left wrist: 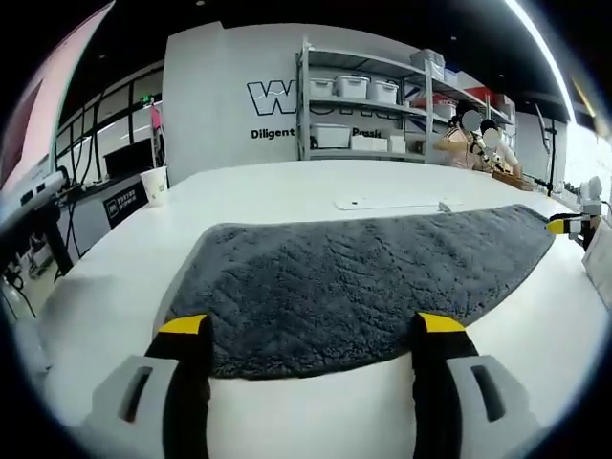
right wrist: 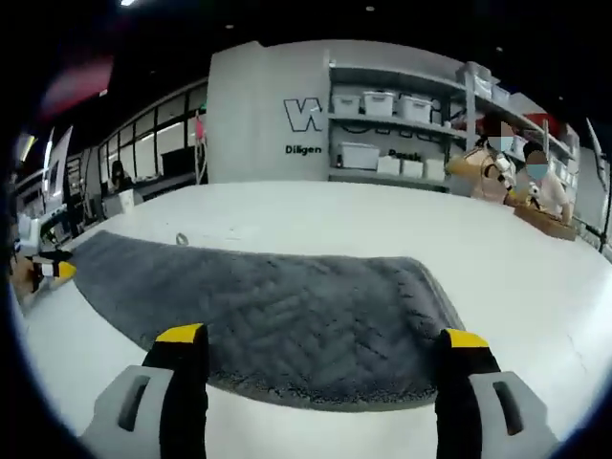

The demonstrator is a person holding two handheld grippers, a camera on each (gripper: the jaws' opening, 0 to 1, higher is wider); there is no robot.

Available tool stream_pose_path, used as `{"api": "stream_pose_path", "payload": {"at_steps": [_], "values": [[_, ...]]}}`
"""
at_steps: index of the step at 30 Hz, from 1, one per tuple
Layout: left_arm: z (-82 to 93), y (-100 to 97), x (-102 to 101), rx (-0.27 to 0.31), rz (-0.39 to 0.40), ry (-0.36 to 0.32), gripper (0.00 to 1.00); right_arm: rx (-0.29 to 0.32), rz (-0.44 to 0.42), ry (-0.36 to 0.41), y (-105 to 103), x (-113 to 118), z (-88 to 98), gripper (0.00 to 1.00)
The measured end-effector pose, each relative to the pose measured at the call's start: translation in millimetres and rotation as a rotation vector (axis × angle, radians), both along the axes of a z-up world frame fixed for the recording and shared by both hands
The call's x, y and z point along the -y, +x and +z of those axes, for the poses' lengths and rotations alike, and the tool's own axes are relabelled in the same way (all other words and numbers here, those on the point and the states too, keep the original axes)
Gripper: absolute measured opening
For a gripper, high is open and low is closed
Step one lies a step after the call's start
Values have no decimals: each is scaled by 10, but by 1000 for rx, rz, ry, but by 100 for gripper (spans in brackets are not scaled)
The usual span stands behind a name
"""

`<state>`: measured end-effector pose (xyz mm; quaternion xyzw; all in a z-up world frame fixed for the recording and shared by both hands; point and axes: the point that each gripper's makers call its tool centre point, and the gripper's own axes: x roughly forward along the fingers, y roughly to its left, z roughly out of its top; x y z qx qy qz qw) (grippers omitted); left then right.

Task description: Open the folded towel by lifting each exposed corner and separating the folded layers until the towel lies flat within the target outline without major curled edges

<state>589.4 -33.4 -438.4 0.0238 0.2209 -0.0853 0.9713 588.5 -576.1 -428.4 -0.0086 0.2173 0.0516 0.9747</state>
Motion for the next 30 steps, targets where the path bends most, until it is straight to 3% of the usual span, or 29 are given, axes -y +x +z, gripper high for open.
{"api": "stream_pose_path", "payload": {"at_steps": [3,9,30], "values": [[0,3,-3,0,0,0,86,-38,-11,7,-3,36,-125,99],[0,7,-10,0,3,-2,86,-34,-33,-15,6,23,-164,99],[0,-34,-1,-9,24,4,85,-52,-118,-26,-97,13,-166,97]]}}
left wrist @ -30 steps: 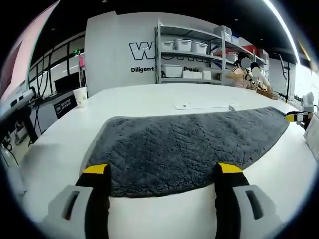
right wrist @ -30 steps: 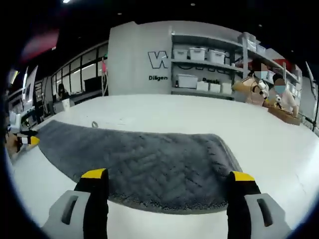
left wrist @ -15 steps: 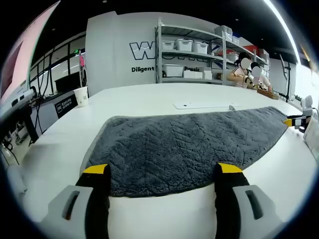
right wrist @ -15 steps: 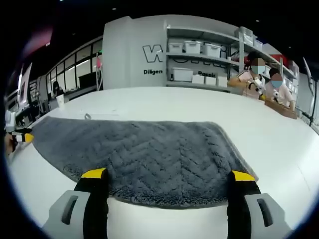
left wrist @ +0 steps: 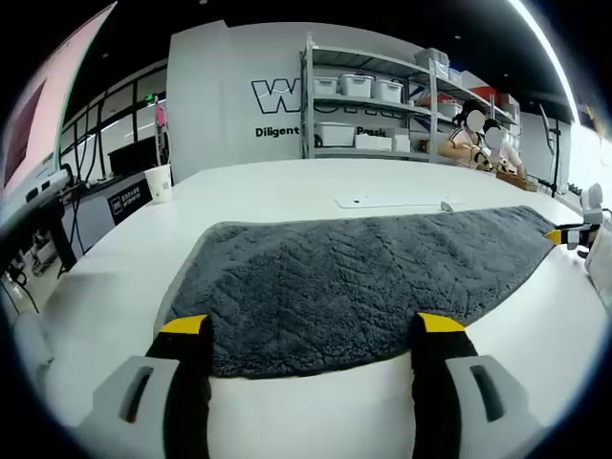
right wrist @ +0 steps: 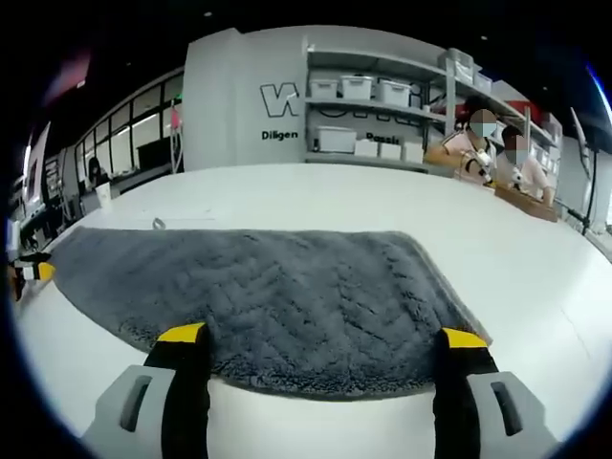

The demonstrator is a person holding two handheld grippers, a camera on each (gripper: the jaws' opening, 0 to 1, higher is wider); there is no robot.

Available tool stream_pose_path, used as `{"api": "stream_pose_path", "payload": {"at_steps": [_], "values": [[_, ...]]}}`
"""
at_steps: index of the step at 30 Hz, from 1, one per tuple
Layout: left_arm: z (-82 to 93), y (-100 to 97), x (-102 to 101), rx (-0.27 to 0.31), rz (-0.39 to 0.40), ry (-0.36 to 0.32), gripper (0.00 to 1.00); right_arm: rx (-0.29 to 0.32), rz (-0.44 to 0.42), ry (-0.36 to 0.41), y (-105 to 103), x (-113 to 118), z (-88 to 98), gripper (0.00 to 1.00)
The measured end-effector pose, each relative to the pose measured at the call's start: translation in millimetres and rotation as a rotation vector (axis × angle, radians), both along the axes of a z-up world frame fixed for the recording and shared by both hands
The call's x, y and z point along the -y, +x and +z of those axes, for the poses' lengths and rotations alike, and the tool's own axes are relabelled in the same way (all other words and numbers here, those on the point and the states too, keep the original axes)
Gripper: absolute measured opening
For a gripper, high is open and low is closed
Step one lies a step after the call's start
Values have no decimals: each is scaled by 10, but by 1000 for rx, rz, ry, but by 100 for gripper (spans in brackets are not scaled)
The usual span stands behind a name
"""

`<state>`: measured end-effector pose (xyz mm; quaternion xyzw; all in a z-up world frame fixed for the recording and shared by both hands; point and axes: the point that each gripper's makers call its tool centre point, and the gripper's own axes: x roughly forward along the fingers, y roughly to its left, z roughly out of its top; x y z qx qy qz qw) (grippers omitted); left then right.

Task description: Open the folded towel by lifting each exposed corner and separating the folded layers until the towel lies flat within the target outline without major curled edges

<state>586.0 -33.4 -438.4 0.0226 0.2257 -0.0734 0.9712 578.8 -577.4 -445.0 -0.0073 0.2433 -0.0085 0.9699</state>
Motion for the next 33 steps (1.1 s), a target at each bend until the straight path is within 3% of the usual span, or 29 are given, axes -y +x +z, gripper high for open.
{"api": "stream_pose_path", "payload": {"at_steps": [19,25,30,33], "values": [[-5,-55,19,-18,55,7,82,-10,-47,2,-26,12,2,94],[29,-63,22,-12,6,28,86,0,-9,25,-38,7,55,94],[181,-61,42,39,-35,77,94,55,23,59,-47,-85,239,99],[340,-55,153,95,-64,-4,94,71,46,31,-57,-194,323,99]]}}
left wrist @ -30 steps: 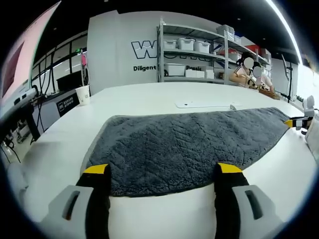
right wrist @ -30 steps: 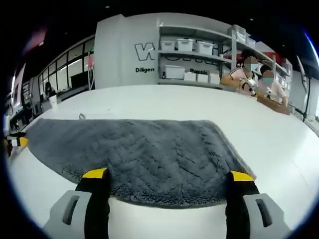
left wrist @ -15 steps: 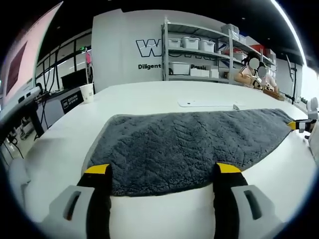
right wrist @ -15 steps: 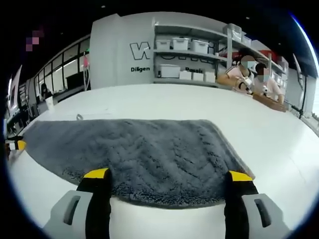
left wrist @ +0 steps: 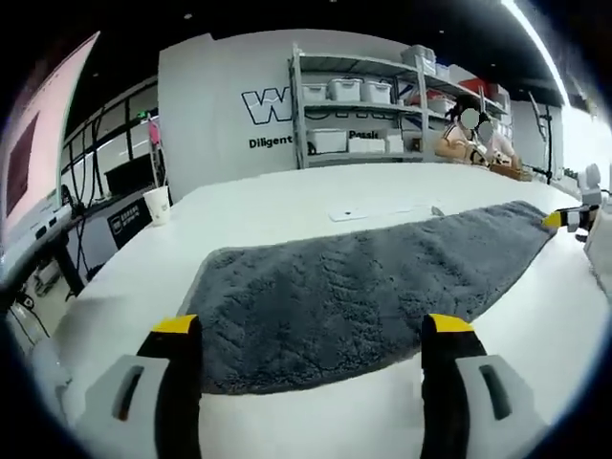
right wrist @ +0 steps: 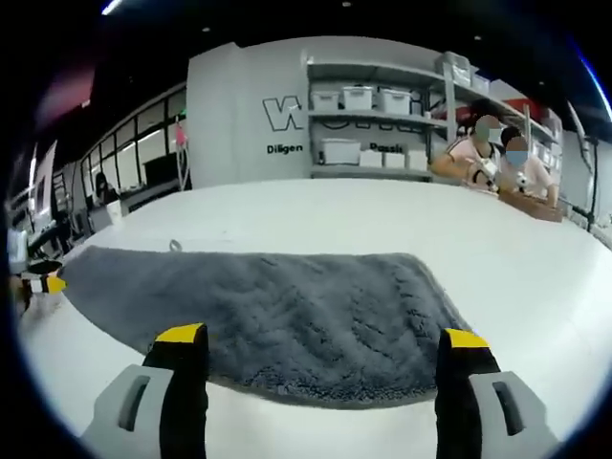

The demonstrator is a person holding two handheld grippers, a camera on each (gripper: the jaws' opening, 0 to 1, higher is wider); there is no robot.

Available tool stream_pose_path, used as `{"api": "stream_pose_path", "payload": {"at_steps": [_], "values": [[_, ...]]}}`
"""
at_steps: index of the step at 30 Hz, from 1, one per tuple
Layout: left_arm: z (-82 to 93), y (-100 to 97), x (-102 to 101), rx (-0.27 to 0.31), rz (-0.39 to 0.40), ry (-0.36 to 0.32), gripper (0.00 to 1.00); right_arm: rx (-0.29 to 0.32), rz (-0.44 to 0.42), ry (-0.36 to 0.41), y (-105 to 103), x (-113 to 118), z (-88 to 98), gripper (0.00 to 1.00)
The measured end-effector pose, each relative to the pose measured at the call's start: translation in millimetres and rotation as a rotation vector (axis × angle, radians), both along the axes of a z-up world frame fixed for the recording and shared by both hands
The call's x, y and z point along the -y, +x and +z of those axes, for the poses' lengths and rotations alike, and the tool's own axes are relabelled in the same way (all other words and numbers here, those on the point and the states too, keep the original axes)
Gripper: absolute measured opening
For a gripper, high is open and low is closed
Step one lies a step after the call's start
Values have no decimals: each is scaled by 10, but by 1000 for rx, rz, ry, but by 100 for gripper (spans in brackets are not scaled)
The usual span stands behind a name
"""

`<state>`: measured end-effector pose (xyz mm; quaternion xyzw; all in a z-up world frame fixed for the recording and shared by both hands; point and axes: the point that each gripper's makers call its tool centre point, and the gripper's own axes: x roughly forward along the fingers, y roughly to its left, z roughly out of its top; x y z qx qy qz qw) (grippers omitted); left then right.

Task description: Open the folded towel by lifting each exposed corner and separating the folded layers until the towel lies flat within the target outline without major curled edges

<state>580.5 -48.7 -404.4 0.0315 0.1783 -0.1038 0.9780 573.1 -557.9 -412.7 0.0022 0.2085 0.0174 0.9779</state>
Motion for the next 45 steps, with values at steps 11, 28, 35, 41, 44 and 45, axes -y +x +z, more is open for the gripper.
{"api": "stream_pose_path", "payload": {"at_steps": [11,28,35,41,44,45], "values": [[194,18,271,67,-51,-130,99,62,116,-7,1,-766,67,99],[-275,154,359,-33,-72,-42,99,-1,173,-37,157,-1085,-276,99],[-319,183,353,-33,-48,-14,99,6,127,-39,185,-1070,-288,99],[-325,197,358,-25,-23,-14,99,9,93,-41,195,-1061,-287,98],[-324,200,351,-24,-10,-16,99,10,79,-39,211,-1051,-286,97],[-324,204,350,-23,-9,-17,99,11,75,-38,216,-1048,-286,97]]}}
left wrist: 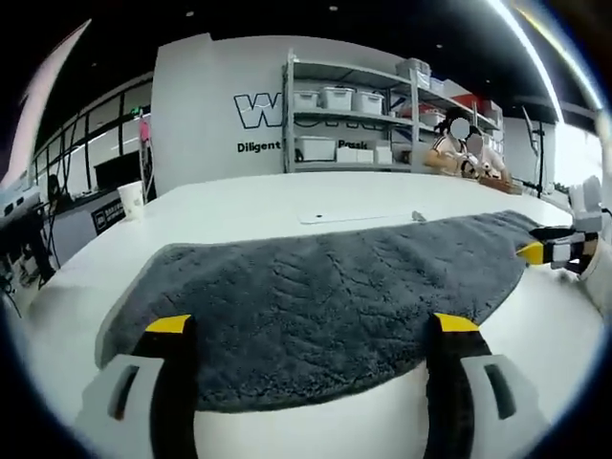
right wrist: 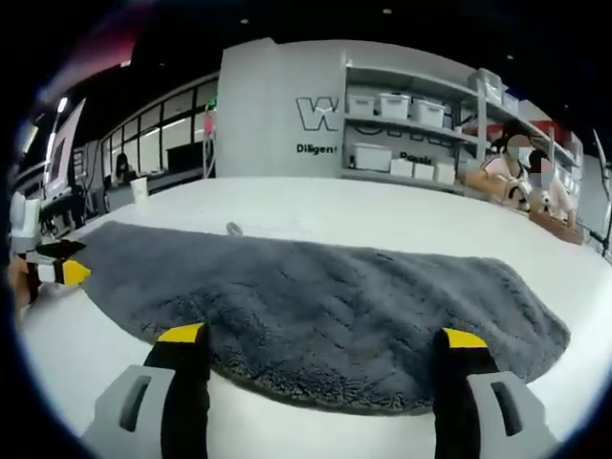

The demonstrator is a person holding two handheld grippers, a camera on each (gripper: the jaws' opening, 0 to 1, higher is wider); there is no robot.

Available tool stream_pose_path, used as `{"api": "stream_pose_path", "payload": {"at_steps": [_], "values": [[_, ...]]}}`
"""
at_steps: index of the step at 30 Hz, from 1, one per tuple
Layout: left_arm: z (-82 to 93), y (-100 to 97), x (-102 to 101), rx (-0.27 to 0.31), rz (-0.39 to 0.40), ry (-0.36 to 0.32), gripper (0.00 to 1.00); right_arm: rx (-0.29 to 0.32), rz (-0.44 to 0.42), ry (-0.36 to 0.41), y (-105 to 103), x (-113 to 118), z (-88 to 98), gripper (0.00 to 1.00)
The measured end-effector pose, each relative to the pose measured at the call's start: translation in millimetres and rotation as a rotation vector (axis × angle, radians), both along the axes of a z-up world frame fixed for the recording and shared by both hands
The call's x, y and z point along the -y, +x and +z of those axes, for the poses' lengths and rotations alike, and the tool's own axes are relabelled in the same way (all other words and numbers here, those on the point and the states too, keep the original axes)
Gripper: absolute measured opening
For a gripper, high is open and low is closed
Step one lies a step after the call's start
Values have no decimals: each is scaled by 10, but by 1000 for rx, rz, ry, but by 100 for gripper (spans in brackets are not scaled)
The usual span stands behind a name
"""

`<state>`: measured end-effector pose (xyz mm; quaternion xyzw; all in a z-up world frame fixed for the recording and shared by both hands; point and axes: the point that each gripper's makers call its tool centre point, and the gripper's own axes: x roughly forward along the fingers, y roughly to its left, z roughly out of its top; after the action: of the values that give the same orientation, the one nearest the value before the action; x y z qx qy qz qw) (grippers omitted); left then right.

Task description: Open the folded towel by lifting each exposed corner and separating the folded layers until the towel lies flat within the target outline without major curled edges

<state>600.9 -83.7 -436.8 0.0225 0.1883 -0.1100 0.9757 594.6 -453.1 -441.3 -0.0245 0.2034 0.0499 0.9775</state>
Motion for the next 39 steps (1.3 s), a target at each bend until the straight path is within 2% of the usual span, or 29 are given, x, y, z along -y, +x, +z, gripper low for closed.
{"api": "stream_pose_path", "payload": {"at_steps": [9,16,22,24,27,31,39], "values": [[1,48,-11,0,-3,-2,99,0,-12,3,8,-3,5,96],[4,83,-18,-1,-5,-3,99,-20,19,17,-107,-77,88,92],[5,80,-14,-1,-5,-1,99,27,46,68,-160,-319,246,92],[4,79,-14,-2,-6,0,99,45,72,82,-156,-519,277,92],[3,78,-14,-3,-7,0,99,32,107,93,-129,-773,231,94],[2,80,-16,-3,-7,0,99,21,126,99,-119,-978,182,94],[-4,67,-14,-4,-9,0,99,-1,116,95,-63,-1122,99,95]]}}
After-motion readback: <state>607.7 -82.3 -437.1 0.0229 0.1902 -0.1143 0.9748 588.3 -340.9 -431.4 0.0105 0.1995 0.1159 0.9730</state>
